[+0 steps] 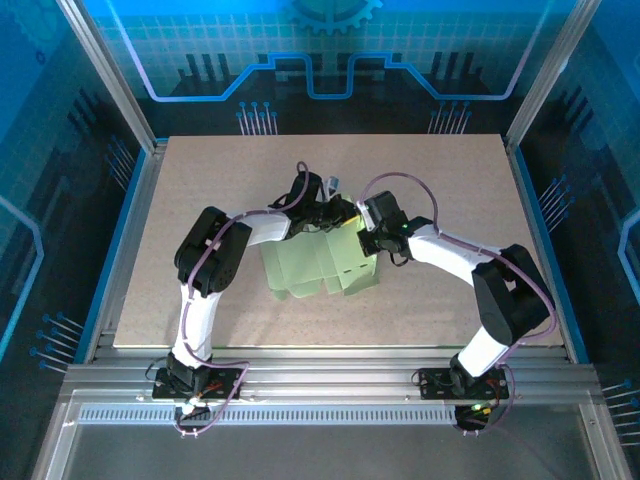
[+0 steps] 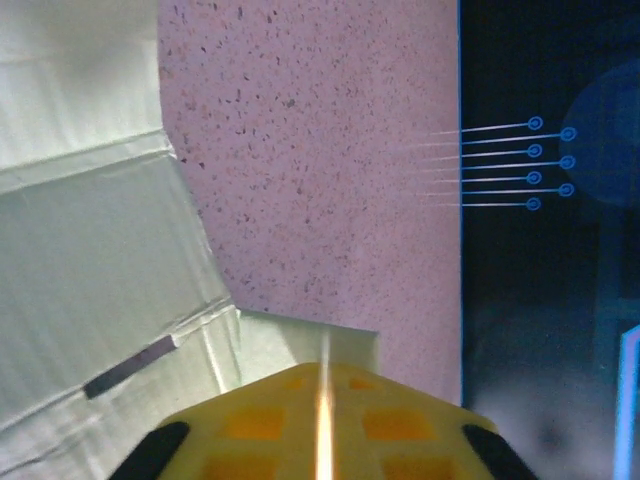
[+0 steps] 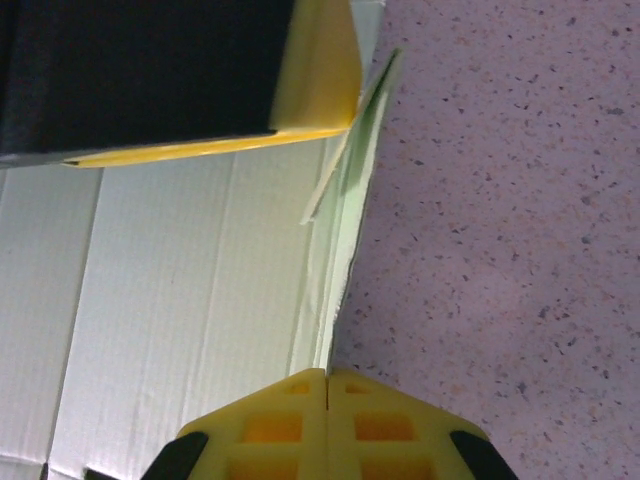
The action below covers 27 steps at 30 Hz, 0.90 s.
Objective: Fold the paper box
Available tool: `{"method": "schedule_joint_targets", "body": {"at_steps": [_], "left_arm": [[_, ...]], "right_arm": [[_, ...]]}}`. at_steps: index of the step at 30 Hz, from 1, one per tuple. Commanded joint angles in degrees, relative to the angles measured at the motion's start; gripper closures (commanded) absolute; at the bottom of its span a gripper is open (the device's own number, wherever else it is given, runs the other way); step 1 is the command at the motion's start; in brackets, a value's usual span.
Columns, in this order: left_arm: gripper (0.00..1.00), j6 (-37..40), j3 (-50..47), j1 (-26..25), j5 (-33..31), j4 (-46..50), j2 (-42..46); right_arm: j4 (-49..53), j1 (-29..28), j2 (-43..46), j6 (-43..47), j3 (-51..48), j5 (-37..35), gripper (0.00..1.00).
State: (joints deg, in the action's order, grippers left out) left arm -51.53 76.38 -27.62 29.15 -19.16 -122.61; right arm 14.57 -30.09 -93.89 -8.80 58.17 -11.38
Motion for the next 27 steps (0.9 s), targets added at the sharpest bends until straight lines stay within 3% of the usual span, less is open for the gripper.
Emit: {"method": "schedule_joint_targets", "body": {"at_steps": [1,12,20,23,27], "left_arm": [[0.8,2.48,-2.03,-0.24,-1.78,-2.1,3.63],[0.42,13.61,-14.06,6.39,-6.29,-2.65,16.78],[0.07,18.32,-21.54,13.73,-6.48,0.01,21.44],[0.06,23.37,-21.26,14.3,-3.5,2.82,20.94],[0.15,29.11,-20.24,14.28,-2.21,8.02,19.58]], "right_arm": [[0.68,-1.21,-0.17,1.35,0.83,-2.01,1.0],[1.07,2.39,3.94,5.67,-1.18,-3.21,1.0],[-1.0,4.05,9.05,10.82,-4.11,5.53,1.0],[-1.47,5.42,10.83,11.01,-4.98,8.2,1.0],[-0.8,6.77,11.92,11.41,-5.3,10.61,1.0]]}}
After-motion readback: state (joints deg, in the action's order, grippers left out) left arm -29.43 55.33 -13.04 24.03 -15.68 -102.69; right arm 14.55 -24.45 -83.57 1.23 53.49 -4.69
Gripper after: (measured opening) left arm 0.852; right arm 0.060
